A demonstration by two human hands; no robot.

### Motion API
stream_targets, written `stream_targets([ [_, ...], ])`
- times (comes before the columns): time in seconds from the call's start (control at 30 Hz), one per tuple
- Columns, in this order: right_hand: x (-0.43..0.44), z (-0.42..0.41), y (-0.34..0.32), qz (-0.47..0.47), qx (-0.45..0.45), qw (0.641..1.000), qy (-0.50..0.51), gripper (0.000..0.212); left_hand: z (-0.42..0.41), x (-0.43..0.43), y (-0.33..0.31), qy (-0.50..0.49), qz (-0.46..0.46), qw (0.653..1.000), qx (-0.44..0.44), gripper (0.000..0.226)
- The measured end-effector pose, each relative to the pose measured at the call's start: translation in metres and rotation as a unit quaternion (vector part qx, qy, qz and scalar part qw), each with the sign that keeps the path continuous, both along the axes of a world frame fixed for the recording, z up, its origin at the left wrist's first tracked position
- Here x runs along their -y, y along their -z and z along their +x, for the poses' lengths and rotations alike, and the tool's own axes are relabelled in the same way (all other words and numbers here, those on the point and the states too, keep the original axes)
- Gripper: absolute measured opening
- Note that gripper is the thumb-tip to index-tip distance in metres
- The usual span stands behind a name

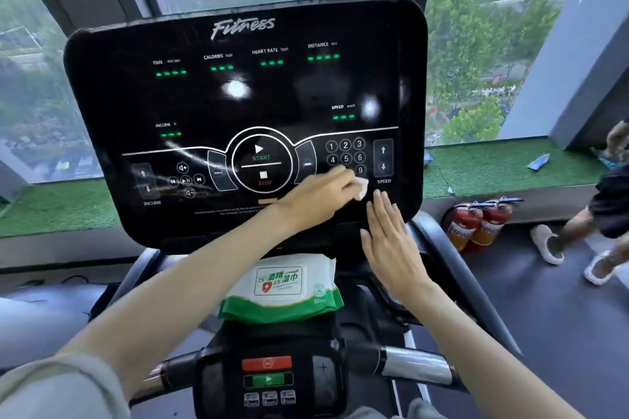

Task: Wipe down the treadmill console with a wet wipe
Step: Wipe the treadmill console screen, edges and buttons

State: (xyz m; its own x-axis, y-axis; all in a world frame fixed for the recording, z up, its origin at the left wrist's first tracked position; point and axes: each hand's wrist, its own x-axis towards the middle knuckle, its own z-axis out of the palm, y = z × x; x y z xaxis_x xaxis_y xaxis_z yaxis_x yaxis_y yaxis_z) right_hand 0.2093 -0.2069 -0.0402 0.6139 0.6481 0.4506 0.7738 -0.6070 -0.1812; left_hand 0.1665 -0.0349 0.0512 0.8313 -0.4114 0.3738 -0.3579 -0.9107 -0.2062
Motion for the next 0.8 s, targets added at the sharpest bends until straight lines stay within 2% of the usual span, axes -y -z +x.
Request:
stream_targets([
  [0.07, 0.002, 0.002, 0.000, -0.003, 0.005, 1.000, -0.006, 0.058, 0.010, -0.006, -0.012, -0.086, -0.130, 0.985, 0.072, 0.036],
  [0.13, 0.002, 0.002, 0.000, -0.002, 0.007, 1.000, -0.007, 0.057, 0.021, -0.001, -0.021, -0.206, -0.314, 0.910, 0.177, 0.029],
  [0.17, 0.001, 0.001, -0.001, 0.001, 0.006, 1.000, -0.006, 0.057, 0.023, 0.007, -0.020, -0.232, -0.342, 0.891, 0.189, 0.028],
  [0.2, 0.001, 0.000, -0.001, 0.001, 0.004, 1.000, -0.005, 0.057, 0.026, 0.015, -0.016, -0.226, -0.318, 0.906, 0.164, 0.031],
  [0.27, 0.002, 0.000, -0.002, 0.001, 0.003, 1.000, -0.008, 0.060, 0.024, 0.026, 0.001, -0.109, -0.182, 0.975, 0.071, 0.041],
  [0.3, 0.004, 0.001, -0.003, 0.004, 0.004, 1.000, -0.010, 0.060, 0.022, 0.022, 0.002, -0.063, -0.136, 0.987, 0.053, 0.045],
  [0.33, 0.005, 0.002, -0.004, 0.007, 0.004, 1.000, -0.012, 0.059, 0.025, 0.015, -0.003, -0.061, -0.140, 0.986, 0.070, 0.046],
  [0.37, 0.008, 0.002, -0.005, 0.011, 0.005, 1.000, -0.010, 0.059, 0.031, 0.009, -0.010, -0.094, -0.190, 0.972, 0.105, 0.045],
  [0.43, 0.011, 0.004, -0.007, 0.018, 0.006, 1.000, 0.002, 0.057, 0.041, 0.005, -0.030, -0.192, -0.343, 0.897, 0.201, 0.039],
  [0.47, 0.013, 0.004, -0.007, 0.020, 0.006, 1.000, 0.007, 0.056, 0.044, 0.008, -0.034, -0.214, -0.368, 0.878, 0.219, 0.038],
  [0.5, 0.014, 0.004, -0.007, 0.020, 0.008, 1.000, 0.011, 0.055, 0.046, 0.015, -0.034, -0.201, -0.334, 0.899, 0.200, 0.040],
  [0.57, 0.016, 0.005, -0.008, 0.017, 0.013, 1.000, 0.015, 0.055, 0.042, 0.026, -0.017, -0.074, -0.166, 0.980, 0.081, 0.045],
  [0.6, 0.017, 0.006, -0.009, 0.017, 0.013, 1.000, 0.019, 0.056, 0.037, 0.026, -0.011, -0.010, -0.085, 0.996, 0.024, 0.046],
  [0.63, 0.018, 0.007, -0.009, 0.021, 0.012, 0.999, 0.023, 0.056, 0.034, 0.020, -0.012, 0.027, -0.037, 0.999, 0.002, 0.047],
  [0.67, 0.019, 0.009, -0.009, 0.026, 0.010, 0.999, 0.028, 0.057, 0.038, 0.011, -0.017, 0.029, -0.035, 0.999, 0.014, 0.047],
  [0.7, 0.020, 0.011, -0.010, 0.029, 0.010, 0.999, 0.035, 0.057, 0.043, 0.004, -0.025, -0.006, -0.075, 0.996, 0.046, 0.046],
  [0.77, 0.020, 0.014, -0.010, 0.034, 0.006, 0.998, 0.045, 0.058, 0.053, 0.002, -0.040, -0.125, -0.221, 0.959, 0.128, 0.040],
  [0.8, 0.019, 0.014, -0.010, 0.034, 0.003, 0.998, 0.049, 0.059, 0.055, 0.006, -0.041, -0.152, -0.261, 0.941, 0.149, 0.039],
])
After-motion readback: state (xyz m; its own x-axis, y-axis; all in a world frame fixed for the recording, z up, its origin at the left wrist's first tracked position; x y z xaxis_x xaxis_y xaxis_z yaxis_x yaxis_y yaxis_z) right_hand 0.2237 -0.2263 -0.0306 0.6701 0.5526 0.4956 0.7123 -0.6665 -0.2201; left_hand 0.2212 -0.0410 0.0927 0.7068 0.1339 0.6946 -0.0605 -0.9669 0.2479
